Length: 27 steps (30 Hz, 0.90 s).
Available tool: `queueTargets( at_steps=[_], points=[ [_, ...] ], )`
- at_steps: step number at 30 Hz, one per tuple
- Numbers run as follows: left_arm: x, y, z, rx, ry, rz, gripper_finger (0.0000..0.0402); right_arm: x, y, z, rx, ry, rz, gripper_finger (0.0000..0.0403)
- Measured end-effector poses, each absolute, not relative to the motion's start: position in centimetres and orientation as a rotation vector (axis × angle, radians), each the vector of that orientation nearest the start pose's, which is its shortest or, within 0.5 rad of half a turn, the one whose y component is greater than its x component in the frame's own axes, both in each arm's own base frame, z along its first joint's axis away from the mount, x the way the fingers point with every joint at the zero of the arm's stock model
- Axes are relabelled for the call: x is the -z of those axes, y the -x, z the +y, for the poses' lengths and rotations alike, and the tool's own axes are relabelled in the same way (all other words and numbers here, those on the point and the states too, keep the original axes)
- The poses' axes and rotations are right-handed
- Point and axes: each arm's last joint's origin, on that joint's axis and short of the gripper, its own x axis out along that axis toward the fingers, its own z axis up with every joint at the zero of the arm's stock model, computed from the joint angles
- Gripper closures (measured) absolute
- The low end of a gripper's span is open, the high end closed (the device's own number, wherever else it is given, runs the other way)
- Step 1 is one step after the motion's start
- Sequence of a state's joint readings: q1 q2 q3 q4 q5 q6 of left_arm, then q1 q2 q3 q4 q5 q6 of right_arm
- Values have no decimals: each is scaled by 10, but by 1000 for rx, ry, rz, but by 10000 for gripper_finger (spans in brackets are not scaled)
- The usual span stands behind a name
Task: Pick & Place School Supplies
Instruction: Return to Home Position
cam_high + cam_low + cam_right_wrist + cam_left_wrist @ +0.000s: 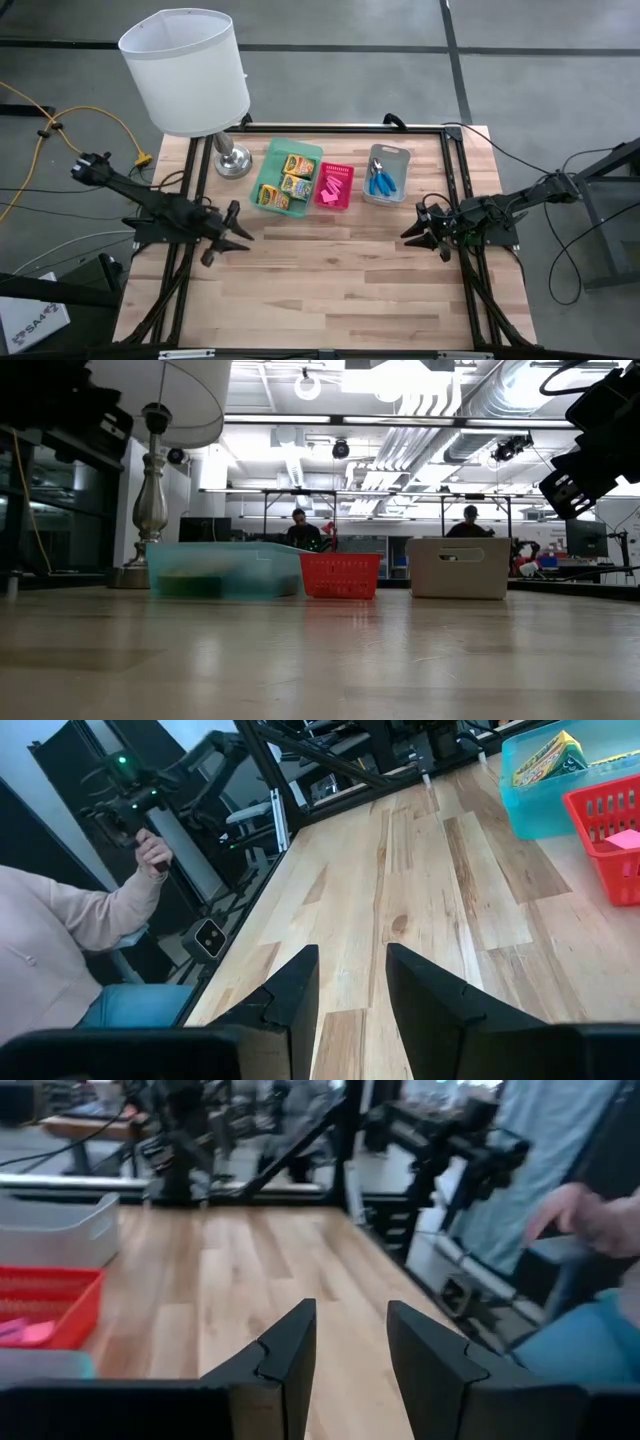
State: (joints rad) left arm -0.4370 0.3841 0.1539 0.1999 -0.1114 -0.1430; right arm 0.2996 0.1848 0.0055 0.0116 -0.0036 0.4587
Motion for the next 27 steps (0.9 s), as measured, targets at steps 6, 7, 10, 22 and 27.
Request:
queueTargets(
  at_steps=[6,7,10,22,27],
  points=[
    [-202,-98,-44,383,136,-4,280,-151,-103,32,-259,-429,233,292],
    [-202,-96,-43,385,136,-4,280,-151,-103,32,-259,-429,233,292],
    [-201,-93,-42,384,127,5,280,-151,-103,32,-259,-429,233,292],
    [-195,-90,-40,365,61,47,280,-151,-103,32,-259,-429,233,292],
    [-193,-90,-39,348,58,64,280,-151,-103,32,-259,-429,233,292]
  ],
)
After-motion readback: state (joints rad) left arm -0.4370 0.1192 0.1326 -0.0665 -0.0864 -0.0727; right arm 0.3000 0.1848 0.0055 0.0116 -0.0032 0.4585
